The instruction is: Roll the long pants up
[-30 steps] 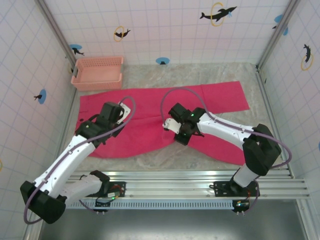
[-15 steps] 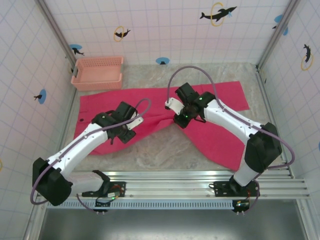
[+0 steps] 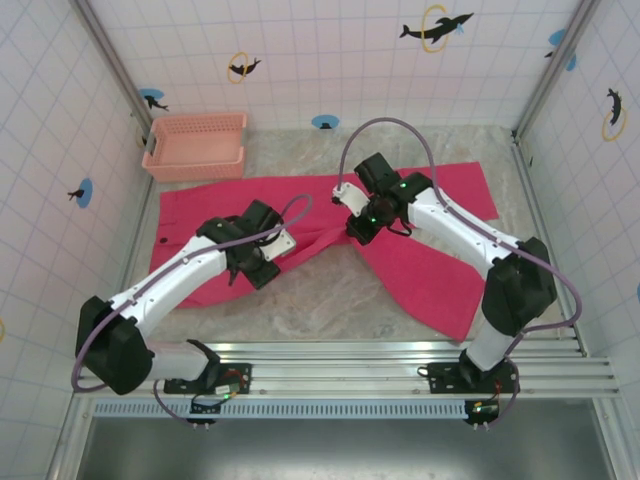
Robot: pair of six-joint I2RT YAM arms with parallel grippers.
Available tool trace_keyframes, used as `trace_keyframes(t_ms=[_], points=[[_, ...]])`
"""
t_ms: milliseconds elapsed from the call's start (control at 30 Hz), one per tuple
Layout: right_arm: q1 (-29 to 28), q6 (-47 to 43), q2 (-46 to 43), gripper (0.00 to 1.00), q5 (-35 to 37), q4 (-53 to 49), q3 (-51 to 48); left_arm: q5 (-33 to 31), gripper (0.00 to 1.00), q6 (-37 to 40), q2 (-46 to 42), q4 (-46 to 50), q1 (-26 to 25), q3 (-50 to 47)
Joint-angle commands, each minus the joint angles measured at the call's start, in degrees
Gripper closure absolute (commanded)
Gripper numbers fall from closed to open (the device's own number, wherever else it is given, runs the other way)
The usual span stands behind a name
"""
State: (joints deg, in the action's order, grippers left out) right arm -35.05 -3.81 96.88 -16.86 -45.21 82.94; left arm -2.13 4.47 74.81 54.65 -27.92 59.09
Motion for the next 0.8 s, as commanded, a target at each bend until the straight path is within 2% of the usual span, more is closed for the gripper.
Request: trace_keyframes(t_ms=[0, 200, 600, 633, 667, 733, 767], points=[[1.16, 1.39, 1.37, 0.96, -0.8, 1.87, 2.57, 2.14, 0.34, -0.07, -2.93, 2.82, -0.24, 0.4], [1.71, 2.01, 2.87, 0.96, -3.13, 2.5, 3.44, 4.69, 0.33, -1.75, -3.38, 2.96, -0.28, 0.44], [3.23, 2.84, -0.01, 0.96, -3.85, 2.88, 3.12, -0.58, 0.38, -3.95, 10.33, 5.78, -0.29, 3.25], [3.36, 2.98, -0.34, 0.96, -3.72, 2.82, 3.03, -2.5, 0.41, -4.5, 11.52, 6.06, -0.28, 3.46], [3.64, 2.98, -0.67, 0.96, -3.84, 2.84, 2.88, -4.03, 0.51, -4.65, 13.05, 6.47, -0.25, 3.8], [4.26, 2.85, -1.45, 0.96, -3.73, 2.59, 2.17, -8.21, 1.0, -4.85, 15.97, 7.74, -0.26, 4.65], [4.82, 2.85, -1.83, 0.96, -3.64, 2.41, 1.69, -11.35, 1.0, -5.01, 17.06, 8.46, -0.29, 5.28]])
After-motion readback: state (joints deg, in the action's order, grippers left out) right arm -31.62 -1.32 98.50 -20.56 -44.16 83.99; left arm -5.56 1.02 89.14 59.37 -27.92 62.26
